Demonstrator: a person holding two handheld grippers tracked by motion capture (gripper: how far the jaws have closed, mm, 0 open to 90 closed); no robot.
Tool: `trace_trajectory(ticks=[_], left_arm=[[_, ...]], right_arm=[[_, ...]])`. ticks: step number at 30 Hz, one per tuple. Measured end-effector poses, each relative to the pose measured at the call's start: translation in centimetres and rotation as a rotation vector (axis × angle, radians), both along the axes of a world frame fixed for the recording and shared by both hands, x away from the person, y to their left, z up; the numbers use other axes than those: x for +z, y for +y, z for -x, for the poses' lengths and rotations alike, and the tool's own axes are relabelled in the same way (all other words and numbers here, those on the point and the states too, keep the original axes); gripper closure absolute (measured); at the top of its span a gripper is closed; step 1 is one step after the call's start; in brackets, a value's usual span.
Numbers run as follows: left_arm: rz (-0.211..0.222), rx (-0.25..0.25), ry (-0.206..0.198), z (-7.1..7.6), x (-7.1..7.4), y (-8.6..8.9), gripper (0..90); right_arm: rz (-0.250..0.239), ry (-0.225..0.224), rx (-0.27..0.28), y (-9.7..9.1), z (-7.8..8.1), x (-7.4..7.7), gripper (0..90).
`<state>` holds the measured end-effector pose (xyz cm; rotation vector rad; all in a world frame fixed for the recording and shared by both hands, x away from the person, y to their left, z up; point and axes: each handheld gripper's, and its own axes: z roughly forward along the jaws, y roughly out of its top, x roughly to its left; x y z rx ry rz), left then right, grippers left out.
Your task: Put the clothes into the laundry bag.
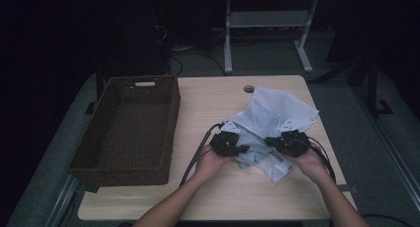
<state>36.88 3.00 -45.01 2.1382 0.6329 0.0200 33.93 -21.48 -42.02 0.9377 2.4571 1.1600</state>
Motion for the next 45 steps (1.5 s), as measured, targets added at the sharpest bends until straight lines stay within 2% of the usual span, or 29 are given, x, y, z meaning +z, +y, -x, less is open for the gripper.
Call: trace_trajectory(ticks=[4,7,10,12,16,19,21,24,27,30,34,38,41,45], left_arm=[[0.047,0.027,-0.041,0.2,1.4,0.5,82.5],[0.081,0.049,-0.078,0.3,2.6,0.8,82.6],[0.103,0.060,-0.095,0.3,3.1,0.3,82.5],[0.101,0.064,-0.090,0.2,2.6,-0.7,82.5],[0.081,0.060,-0.068,0.1,0.7,-2.8,81.4],[0.079,0.063,-0.071,0.1,0.3,-3.3,78.5],[0.075,0.059,-0.068,0.1,0.4,-3.2,71.7],[0.056,0.035,-0.049,0.4,1.0,-2.2,57.5],[0.044,0.026,-0.052,1.0,1.7,-0.7,46.6],[0.043,0.030,-0.040,1.5,2.2,1.2,42.0],[-0.006,0.050,-0.045,1.8,2.2,3.4,37.8],[0.002,0.093,-0.020,1.8,1.6,5.2,35.2],[-0.016,0.094,-0.008,1.8,1.3,5.4,33.2],[-0.039,0.086,-0.020,1.6,0.9,5.0,32.0]], right_arm=[[-0.056,-0.001,0.037,0.6,0.4,1.0,88.5],[-0.100,-0.021,0.072,1.3,1.1,2.4,88.5],[-0.112,-0.047,0.093,1.8,1.7,3.5,88.5],[-0.132,-0.059,0.103,2.0,2.1,4.1,88.6],[-0.170,-0.062,0.102,1.5,2.2,4.5,88.7],[-0.163,-0.064,0.093,1.2,2.1,4.4,88.7],[-0.162,-0.066,0.090,0.9,2.2,4.4,88.6],[-0.155,-0.070,0.086,0.6,2.2,4.2,88.6],[-0.153,-0.059,0.077,0.3,2.4,4.0,88.6],[-0.154,-0.058,0.058,0.0,2.8,3.8,88.6],[-0.152,-0.045,0.041,-0.4,3.3,3.4,88.5],[-0.155,-0.024,0.036,-0.6,4.1,2.9,88.6],[-0.154,-0.024,0.059,-0.2,4.9,3.1,88.5],[-0.160,-0.032,0.092,0.2,5.9,3.6,88.6]])
